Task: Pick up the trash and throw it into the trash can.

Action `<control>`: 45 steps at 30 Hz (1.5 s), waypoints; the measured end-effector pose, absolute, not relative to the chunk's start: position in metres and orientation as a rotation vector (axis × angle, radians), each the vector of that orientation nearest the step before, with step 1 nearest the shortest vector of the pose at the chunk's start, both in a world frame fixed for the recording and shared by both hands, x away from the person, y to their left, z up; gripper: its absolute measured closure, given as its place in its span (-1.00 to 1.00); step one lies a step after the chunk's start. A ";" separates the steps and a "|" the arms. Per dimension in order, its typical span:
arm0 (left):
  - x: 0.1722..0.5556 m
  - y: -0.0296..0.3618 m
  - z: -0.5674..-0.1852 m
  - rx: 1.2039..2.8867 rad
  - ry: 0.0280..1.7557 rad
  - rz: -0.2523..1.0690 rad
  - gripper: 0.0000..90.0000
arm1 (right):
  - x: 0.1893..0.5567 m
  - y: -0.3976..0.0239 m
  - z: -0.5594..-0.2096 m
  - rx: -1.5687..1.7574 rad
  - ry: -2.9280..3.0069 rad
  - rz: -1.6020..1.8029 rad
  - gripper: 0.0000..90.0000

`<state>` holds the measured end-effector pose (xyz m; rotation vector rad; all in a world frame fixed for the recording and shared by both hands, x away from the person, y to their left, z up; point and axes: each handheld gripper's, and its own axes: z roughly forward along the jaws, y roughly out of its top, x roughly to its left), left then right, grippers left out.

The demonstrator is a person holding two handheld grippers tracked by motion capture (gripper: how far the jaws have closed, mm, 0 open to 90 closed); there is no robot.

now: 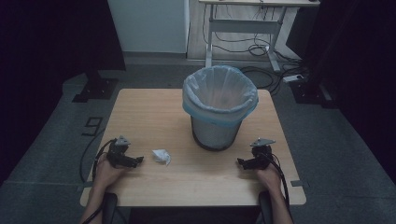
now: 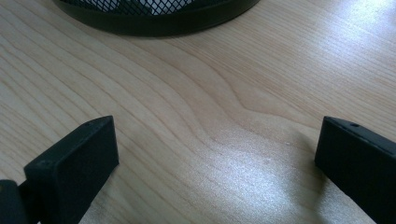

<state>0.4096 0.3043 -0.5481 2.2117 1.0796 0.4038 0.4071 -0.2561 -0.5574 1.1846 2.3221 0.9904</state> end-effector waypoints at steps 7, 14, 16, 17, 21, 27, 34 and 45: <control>0.412 0.302 -0.548 2.209 1.082 0.404 -1.00 | 0.406 -0.255 -0.557 1.202 2.311 0.986 -1.00; 0.413 0.298 -0.548 2.207 1.089 0.403 -1.00 | 0.405 -0.254 -0.557 1.217 2.299 0.981 -1.00; 0.413 0.297 -0.548 2.205 1.093 0.404 -1.00 | 0.405 -0.254 -0.557 1.219 2.296 0.980 -1.00; 0.413 0.297 -0.548 2.205 1.093 0.404 -1.00 | 0.405 -0.254 -0.557 1.219 2.296 0.980 -1.00; 0.413 0.295 -0.547 2.209 1.106 0.406 -1.00 | 0.404 -0.254 -0.557 1.222 2.294 0.979 -1.00; 0.413 0.291 -0.545 2.229 1.095 0.376 -1.00 | 0.404 -0.254 -0.557 1.224 2.293 0.979 -1.00; 0.411 0.279 -0.537 2.232 1.039 0.359 -1.00 | 0.403 -0.254 -0.557 1.224 2.292 0.978 -1.00; 0.410 0.269 -0.525 2.207 0.977 0.332 -0.97 | 0.403 -0.254 -0.557 1.223 2.292 0.978 -1.00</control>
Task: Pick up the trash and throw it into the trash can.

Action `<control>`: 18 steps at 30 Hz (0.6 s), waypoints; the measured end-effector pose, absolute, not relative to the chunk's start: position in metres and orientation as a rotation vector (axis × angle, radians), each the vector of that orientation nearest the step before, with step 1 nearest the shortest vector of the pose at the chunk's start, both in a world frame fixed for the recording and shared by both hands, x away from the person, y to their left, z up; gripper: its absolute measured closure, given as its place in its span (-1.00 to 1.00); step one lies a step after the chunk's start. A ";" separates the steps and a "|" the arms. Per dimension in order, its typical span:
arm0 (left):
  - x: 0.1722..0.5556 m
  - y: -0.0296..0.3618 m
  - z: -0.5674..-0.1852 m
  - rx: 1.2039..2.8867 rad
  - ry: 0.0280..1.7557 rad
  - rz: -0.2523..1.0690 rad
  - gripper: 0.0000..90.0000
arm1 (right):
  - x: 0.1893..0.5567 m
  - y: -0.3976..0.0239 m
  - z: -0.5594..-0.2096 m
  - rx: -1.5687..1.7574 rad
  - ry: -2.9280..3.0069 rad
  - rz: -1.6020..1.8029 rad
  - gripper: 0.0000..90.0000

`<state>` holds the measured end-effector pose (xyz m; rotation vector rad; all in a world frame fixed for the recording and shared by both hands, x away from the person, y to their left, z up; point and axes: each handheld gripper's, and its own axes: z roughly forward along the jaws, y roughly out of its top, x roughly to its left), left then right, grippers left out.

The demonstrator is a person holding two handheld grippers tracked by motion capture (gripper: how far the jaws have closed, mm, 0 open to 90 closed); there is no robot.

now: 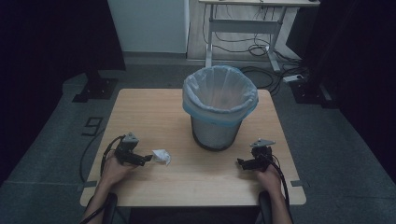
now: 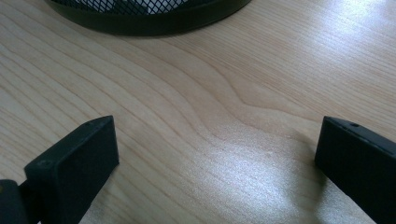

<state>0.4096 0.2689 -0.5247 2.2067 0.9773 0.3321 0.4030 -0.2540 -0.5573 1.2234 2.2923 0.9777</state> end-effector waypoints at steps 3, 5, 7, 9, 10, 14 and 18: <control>0.410 0.265 -0.524 2.206 0.967 0.320 -0.95 | 0.403 -0.254 -0.557 1.224 2.292 0.978 -1.00; 0.410 0.258 -0.522 2.209 0.939 0.311 -0.94 | 0.403 -0.254 -0.557 1.223 2.293 0.977 -1.00; 0.410 0.254 -0.520 2.210 0.925 0.305 -0.94 | 0.403 -0.254 -0.557 1.223 2.293 0.977 -1.00; 0.411 0.247 -0.518 2.210 0.904 0.298 -0.94 | 0.403 -0.254 -0.557 1.224 2.293 0.978 -1.00; 0.411 0.247 -0.518 2.210 0.904 0.298 -0.94 | 0.403 -0.254 -0.557 1.224 2.293 0.978 -1.00; 0.414 0.234 -0.516 2.219 0.871 0.293 -0.94 | 0.403 -0.254 -0.557 1.224 2.292 0.978 -1.00; 0.416 0.221 -0.517 2.237 0.845 0.284 -0.92 | 0.403 -0.254 -0.557 1.222 2.293 0.978 -1.00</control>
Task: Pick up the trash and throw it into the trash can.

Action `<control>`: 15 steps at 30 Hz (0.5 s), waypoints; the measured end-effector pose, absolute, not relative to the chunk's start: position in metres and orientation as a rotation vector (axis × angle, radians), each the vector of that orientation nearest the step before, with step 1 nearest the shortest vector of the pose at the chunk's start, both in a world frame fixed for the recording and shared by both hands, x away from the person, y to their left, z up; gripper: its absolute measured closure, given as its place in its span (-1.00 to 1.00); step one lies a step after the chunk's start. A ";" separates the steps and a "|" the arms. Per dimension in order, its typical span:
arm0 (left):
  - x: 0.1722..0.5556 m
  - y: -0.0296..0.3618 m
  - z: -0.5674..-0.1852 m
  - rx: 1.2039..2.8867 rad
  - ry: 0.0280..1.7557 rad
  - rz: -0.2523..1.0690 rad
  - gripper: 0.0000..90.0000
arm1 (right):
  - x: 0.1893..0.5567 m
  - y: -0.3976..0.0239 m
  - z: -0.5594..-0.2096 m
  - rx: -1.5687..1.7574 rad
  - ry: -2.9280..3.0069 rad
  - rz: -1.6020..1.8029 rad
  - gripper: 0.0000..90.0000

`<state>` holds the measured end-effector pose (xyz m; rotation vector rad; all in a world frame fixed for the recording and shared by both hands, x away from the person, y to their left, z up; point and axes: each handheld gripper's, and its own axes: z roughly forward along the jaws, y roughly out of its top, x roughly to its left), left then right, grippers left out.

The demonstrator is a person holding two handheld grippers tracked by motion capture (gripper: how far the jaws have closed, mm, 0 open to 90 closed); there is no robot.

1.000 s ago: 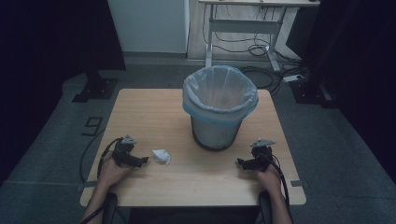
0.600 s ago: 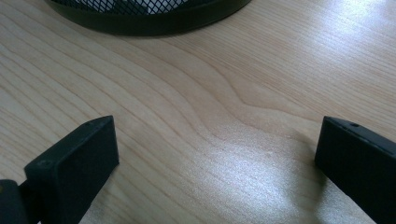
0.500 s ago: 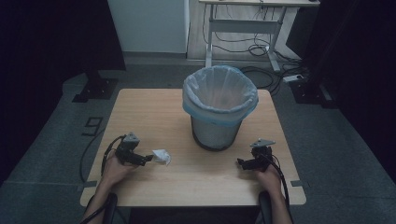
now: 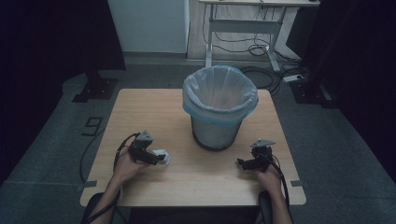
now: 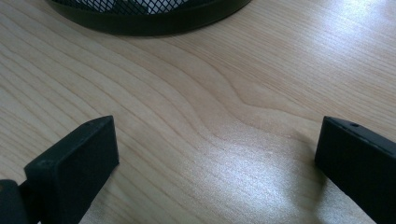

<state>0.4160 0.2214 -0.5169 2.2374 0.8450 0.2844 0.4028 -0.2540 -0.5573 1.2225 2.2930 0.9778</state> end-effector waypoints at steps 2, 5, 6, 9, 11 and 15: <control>0.417 0.216 -0.519 2.251 0.835 0.285 -0.90 | 0.403 -0.254 -0.557 1.224 2.292 0.979 -1.00; 0.418 0.207 -0.525 2.287 0.803 0.289 -0.84 | 0.403 -0.254 -0.557 1.223 2.293 0.979 -1.00; 0.418 0.207 -0.525 2.287 0.803 0.289 -0.80 | 0.403 -0.254 -0.557 1.223 2.293 0.979 -1.00; 0.418 0.207 -0.531 2.297 0.799 0.284 -0.67 | 0.402 -0.254 -0.557 1.222 2.293 0.980 -1.00; 0.418 0.208 -0.534 2.308 0.792 0.269 -0.51 | 0.402 -0.254 -0.557 1.221 2.294 0.981 -1.00; 0.418 0.209 -0.537 2.317 0.775 0.258 -0.30 | 0.402 -0.254 -0.557 1.221 2.294 0.980 -1.00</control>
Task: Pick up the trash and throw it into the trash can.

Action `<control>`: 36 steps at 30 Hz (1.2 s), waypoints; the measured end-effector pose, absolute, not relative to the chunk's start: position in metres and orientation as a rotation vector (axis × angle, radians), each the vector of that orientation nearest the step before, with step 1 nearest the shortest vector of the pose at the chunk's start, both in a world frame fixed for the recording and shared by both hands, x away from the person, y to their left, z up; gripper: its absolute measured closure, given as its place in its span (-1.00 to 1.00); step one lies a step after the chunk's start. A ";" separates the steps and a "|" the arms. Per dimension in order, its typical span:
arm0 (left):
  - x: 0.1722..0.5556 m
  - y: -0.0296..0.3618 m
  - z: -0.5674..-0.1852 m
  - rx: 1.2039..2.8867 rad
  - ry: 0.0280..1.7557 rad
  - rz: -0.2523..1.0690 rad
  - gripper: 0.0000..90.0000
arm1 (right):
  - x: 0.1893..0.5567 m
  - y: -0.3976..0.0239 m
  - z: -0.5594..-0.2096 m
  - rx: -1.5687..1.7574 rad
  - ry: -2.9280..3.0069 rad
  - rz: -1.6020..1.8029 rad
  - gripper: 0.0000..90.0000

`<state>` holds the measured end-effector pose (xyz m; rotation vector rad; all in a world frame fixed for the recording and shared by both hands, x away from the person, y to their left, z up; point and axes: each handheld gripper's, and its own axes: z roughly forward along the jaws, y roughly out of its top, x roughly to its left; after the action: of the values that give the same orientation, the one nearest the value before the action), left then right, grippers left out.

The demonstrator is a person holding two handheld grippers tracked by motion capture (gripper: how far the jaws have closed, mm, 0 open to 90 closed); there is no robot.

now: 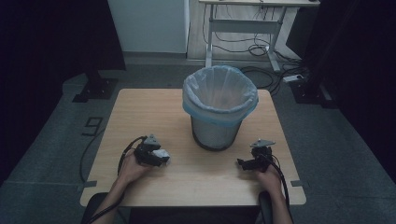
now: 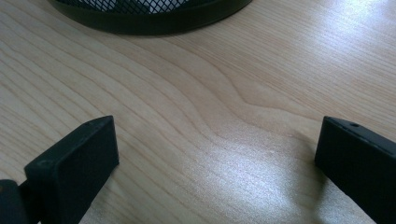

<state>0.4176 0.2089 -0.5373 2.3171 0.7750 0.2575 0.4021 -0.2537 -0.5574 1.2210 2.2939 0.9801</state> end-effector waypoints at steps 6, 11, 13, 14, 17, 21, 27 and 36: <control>0.417 0.209 -0.537 2.323 0.773 0.266 0.23 | 0.402 -0.254 -0.557 1.221 2.295 0.980 -1.00; 0.419 0.212 -0.534 2.333 0.767 0.236 0.46 | 0.401 -0.253 -0.557 1.220 2.296 0.981 -1.00; 0.419 0.212 -0.533 2.330 0.768 0.236 0.51 | 0.401 -0.253 -0.557 1.219 2.296 0.981 -1.00; 0.419 0.213 -0.531 2.333 0.767 0.237 0.53 | 0.401 -0.253 -0.557 1.219 2.296 0.981 -1.00; 0.420 0.213 -0.528 2.328 0.767 0.234 0.54 | 0.401 -0.253 -0.557 1.219 2.297 0.981 -1.00; 0.421 0.214 -0.519 2.327 0.764 0.237 0.54 | 0.401 -0.253 -0.557 1.219 2.297 0.980 -1.00; 0.425 0.215 -0.500 2.308 0.754 0.236 0.54 | 0.401 -0.253 -0.557 1.218 2.297 0.980 -1.00; 0.436 0.212 -0.463 2.306 0.736 0.273 0.53 | 0.401 -0.253 -0.557 1.222 2.296 0.980 -1.00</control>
<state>0.4357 0.2121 -0.4626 2.3060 0.7365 0.2728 0.4009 -0.2533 -0.5573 1.2216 2.2964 0.9801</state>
